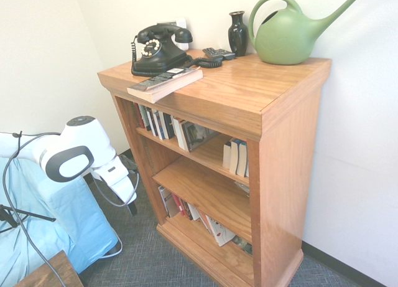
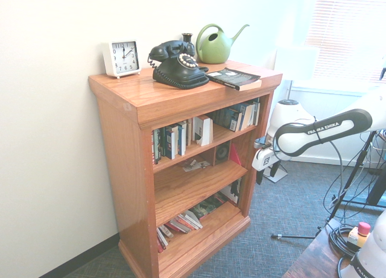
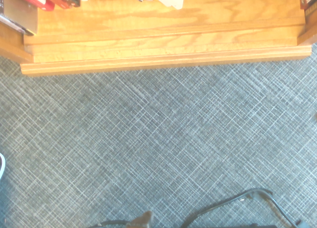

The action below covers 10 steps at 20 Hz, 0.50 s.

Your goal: Organize the shelf

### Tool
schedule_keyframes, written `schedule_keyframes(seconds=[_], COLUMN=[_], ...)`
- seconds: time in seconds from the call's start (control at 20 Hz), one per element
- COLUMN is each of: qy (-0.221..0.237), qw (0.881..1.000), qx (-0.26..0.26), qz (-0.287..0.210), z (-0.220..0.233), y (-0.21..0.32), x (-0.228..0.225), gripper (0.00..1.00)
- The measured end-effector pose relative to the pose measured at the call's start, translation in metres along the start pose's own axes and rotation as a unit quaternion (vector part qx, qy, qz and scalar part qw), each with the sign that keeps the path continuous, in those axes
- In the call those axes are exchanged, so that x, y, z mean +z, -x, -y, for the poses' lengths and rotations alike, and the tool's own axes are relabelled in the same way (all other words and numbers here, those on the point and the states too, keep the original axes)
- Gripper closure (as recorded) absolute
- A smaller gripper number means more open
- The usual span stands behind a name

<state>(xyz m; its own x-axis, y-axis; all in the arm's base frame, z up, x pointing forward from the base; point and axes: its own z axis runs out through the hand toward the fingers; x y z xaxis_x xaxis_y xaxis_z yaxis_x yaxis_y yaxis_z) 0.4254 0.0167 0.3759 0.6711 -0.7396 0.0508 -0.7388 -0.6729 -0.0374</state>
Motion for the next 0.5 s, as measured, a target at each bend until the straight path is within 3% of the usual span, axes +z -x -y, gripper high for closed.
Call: schedule_keyframes(seconds=[0.2,0.35,0.5], qy=[0.008,0.028,0.057], qw=[1.0,0.994,0.981], qx=[-0.013,-0.041,-0.066], qz=[-0.023,-0.096,-0.176], z=[0.001,0.0,0.001], y=[-0.007,-0.023,-0.035], x=[-0.006,-0.038,-0.088], gripper=[0.0,0.0,0.0])
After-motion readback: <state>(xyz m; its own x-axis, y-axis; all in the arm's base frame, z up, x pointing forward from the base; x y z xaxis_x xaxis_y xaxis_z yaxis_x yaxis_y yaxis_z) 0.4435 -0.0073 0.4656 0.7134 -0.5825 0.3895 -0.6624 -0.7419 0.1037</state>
